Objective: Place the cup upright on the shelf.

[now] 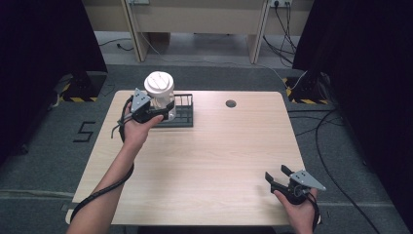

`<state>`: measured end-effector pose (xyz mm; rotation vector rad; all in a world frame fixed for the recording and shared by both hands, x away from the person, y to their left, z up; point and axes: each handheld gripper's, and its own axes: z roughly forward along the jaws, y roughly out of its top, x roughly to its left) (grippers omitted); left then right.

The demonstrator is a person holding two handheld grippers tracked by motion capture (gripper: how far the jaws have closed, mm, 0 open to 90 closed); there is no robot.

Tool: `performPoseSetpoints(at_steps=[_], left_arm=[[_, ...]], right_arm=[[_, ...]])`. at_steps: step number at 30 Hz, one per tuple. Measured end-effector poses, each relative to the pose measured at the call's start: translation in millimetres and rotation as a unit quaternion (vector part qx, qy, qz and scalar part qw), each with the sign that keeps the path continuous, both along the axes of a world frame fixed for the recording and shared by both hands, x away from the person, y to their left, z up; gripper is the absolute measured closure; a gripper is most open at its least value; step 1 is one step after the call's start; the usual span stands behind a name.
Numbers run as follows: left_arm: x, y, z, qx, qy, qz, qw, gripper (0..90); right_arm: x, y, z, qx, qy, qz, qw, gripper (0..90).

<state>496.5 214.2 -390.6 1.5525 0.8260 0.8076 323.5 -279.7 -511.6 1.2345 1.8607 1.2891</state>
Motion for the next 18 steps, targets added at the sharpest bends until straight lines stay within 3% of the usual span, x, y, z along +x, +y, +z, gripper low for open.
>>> performPoseSetpoints(at_steps=[18], left_arm=[[14.7,1.5,1.7,0.000,0.004,0.010,0.9999,17.4]], right_arm=[[0.4,-0.1,-0.1,0.002,0.001,0.000,1.0000,28.0]])
